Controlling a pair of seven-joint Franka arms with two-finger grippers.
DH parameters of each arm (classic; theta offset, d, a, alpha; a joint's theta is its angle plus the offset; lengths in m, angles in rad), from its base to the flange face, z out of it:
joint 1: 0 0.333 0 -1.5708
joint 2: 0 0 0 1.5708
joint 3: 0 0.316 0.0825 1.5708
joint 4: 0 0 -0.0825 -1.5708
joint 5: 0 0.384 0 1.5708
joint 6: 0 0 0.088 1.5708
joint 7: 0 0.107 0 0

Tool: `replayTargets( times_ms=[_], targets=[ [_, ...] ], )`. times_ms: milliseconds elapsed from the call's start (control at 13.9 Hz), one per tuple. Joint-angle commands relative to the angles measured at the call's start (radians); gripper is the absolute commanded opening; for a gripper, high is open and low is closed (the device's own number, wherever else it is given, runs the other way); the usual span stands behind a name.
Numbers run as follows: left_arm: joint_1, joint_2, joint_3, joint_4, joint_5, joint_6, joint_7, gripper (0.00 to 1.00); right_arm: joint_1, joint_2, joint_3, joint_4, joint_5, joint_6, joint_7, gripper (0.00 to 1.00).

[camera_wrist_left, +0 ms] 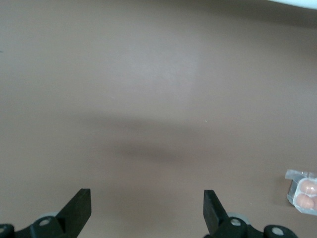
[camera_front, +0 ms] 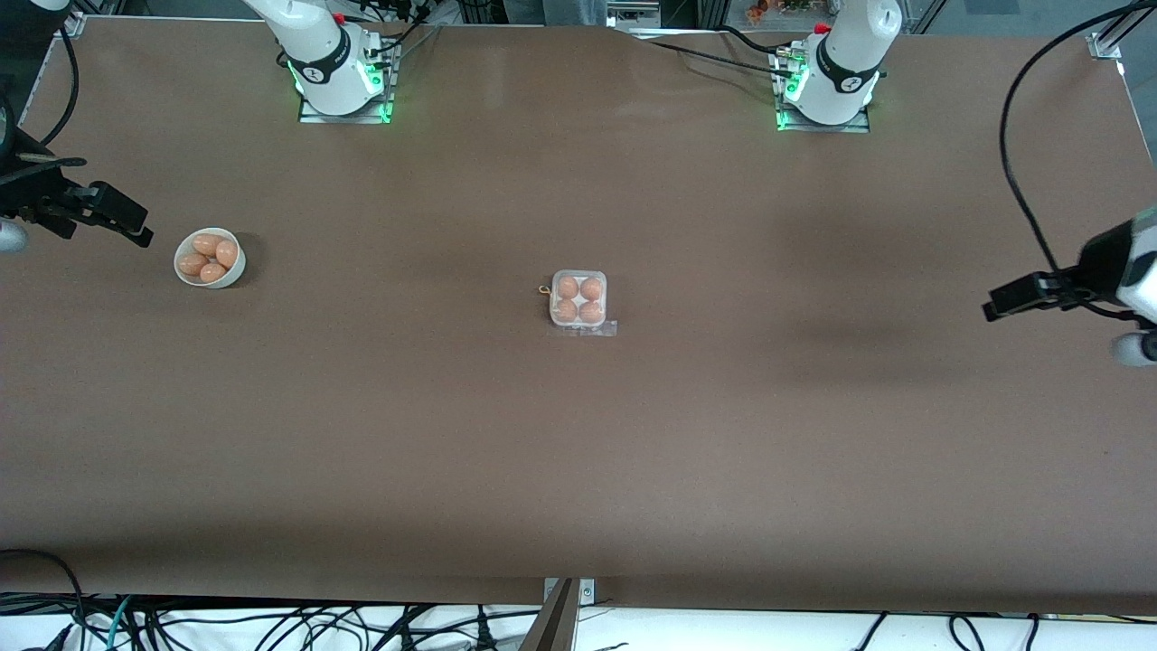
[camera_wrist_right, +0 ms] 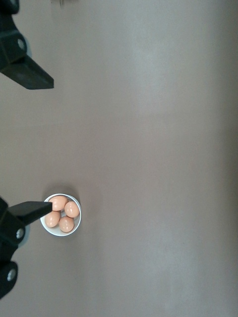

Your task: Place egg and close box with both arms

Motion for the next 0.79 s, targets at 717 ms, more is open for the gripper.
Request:
replayTargets(
  times_ms=[717],
  targets=[
    [0.041, -0.280, -0.043, -0.309, 0.122, 0.082, 0.061, 1.00, -0.012, 0.002, 0.008, 0.016, 0.015, -0.012, -0.016, 1.00]
  ],
)
